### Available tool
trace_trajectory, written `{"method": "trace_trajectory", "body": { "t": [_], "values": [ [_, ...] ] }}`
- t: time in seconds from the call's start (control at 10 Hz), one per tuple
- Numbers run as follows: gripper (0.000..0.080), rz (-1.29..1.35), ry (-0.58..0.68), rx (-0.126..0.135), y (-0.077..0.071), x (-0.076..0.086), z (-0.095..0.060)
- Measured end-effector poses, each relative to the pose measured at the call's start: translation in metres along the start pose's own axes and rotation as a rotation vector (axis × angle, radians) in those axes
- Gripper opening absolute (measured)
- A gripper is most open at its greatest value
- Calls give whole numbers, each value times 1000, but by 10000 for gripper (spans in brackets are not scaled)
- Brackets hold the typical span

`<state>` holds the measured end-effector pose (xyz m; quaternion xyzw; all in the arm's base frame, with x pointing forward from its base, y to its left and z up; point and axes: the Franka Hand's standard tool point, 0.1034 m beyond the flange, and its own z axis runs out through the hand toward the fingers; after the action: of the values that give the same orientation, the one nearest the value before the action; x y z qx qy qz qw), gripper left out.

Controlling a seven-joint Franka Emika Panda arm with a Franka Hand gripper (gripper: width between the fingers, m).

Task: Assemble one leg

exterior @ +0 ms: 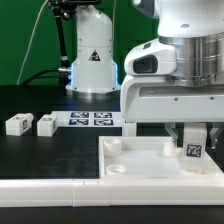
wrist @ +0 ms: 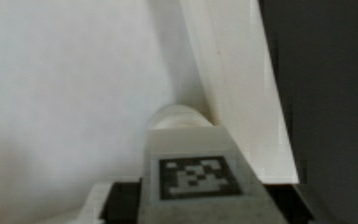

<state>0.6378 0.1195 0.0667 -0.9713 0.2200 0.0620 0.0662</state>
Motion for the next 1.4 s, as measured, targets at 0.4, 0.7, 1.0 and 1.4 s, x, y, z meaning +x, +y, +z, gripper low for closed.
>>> {"method": "trace_trajectory", "body": {
  "t": [0.4,0.7,1.0,1.4],
  "values": [
    [290,462,46,29,-1,0,1],
    [290,602,32,46,-1,1,0],
    [540,550,32,46,-2,0,1],
    [644,105,40,36,-5,-2,0]
  ]
}}
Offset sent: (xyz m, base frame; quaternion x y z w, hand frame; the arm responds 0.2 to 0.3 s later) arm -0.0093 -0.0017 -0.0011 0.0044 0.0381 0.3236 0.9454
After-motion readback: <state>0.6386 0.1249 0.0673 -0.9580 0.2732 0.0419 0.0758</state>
